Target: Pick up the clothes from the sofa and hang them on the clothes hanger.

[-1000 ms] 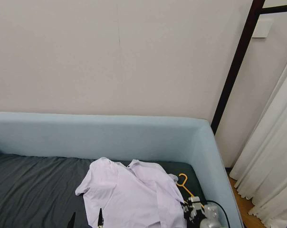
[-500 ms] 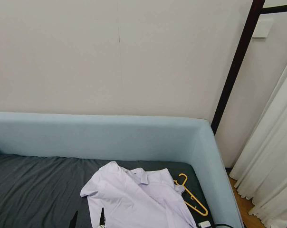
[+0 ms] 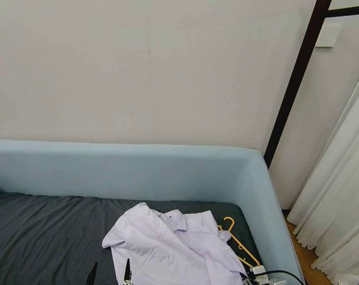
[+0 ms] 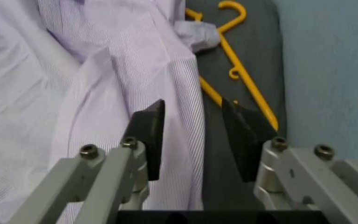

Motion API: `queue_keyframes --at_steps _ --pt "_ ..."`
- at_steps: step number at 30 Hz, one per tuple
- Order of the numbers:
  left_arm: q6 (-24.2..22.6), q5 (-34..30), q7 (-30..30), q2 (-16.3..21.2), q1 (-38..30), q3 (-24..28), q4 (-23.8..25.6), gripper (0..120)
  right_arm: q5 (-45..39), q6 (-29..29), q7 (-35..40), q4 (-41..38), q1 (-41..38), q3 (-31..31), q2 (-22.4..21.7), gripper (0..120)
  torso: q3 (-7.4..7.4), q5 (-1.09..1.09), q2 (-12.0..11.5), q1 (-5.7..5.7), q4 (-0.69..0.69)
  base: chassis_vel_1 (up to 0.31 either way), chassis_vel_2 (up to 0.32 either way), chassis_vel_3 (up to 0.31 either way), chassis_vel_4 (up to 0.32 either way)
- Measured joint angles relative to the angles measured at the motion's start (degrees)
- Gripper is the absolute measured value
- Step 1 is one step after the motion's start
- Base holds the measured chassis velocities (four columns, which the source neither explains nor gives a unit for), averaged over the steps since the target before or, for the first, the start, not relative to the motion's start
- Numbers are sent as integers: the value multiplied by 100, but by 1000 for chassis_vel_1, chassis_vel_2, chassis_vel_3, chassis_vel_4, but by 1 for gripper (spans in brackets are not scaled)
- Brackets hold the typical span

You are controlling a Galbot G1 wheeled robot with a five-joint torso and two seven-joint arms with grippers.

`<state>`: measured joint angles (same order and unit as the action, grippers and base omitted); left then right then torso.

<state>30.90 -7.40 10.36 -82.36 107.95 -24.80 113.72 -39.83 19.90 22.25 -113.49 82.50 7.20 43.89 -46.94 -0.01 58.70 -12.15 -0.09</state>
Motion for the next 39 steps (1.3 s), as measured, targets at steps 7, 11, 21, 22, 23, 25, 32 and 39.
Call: queue_keyframes --at_steps 7,11,21,22,23,25,32,39 --pt "-8 0 3 34 -9 9 -20 100 388 -133 -74 -265 194 267 -59 62 0 0 0 0 -1 0 0 0 0" --pt "-12 5 4 55 -20 10 -60 100 325 -168 -102 -470 124 318 -152 79 0 0 0 0 -2 0 0 0 0" --pt "8 62 11 -52 79 -31 -130 100 -416 -354 -246 706 -2331 -1593 403 100 -1 -1 -1 0 2 0 0 0 0" --pt "10 78 12 -61 93 -32 -133 100 -461 -353 -236 843 -2479 -1725 481 100 -1 0 -1 0 1 0 0 0 0" --pt "19 101 17 -73 109 -37 -140 100 -527 -351 -215 1059 -2714 -1930 610 100 -1 0 -1 0 0 0 0 0 0" --pt "26 128 18 -91 122 -40 -148 100 -603 -341 -183 1319 -3005 -2147 781 100 -1 -1 -1 0 0 0 0 0 0" --pt "59 189 21 -185 212 -63 -174 100 -726 -294 -74 2615 -4345 -2917 1866 100 -1 -1 -1 -1 1 0 0 0 0" --pt "71 173 23 -217 210 -113 -192 100 -357 -374 -136 3854 -4767 -3216 2591 100 -1 -1 -1 -1 -2 0 0 0 0"
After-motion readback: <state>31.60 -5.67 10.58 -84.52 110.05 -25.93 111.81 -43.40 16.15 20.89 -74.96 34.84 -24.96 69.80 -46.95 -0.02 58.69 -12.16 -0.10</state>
